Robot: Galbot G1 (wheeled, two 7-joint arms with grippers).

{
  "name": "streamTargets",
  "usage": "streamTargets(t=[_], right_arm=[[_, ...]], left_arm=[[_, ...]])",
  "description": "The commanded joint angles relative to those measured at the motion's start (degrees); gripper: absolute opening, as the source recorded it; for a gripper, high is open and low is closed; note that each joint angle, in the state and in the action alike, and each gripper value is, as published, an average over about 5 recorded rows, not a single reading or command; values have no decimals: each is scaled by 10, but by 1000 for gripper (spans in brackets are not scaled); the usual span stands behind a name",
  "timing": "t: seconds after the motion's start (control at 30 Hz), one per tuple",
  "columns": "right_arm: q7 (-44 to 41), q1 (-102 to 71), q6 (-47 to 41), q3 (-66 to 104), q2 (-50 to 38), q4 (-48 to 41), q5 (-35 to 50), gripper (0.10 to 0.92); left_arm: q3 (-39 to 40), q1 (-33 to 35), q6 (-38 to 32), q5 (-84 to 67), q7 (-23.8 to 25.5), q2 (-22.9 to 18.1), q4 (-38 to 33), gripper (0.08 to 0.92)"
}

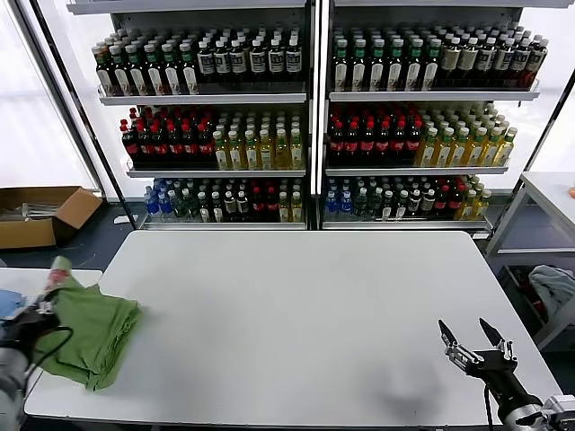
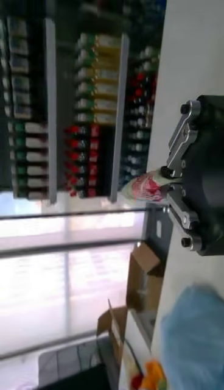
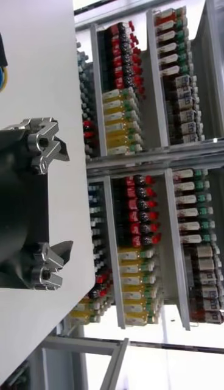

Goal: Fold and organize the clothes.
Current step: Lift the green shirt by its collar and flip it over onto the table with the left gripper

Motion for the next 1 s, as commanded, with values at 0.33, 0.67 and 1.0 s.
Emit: streamTargets(t=[0.33, 0.67, 1.0], right_arm=[[6, -34, -25, 25, 33, 55, -29, 823], [9, -35, -34, -9, 53, 71, -66, 823], [39, 22, -79, -102, 6, 62, -67, 823]], left_arm=[[576, -198, 3, -133, -283, -168, 14, 109], [545, -255, 3, -197, -285, -205, 86, 111], [508, -207, 3, -191, -178, -173, 7, 310]])
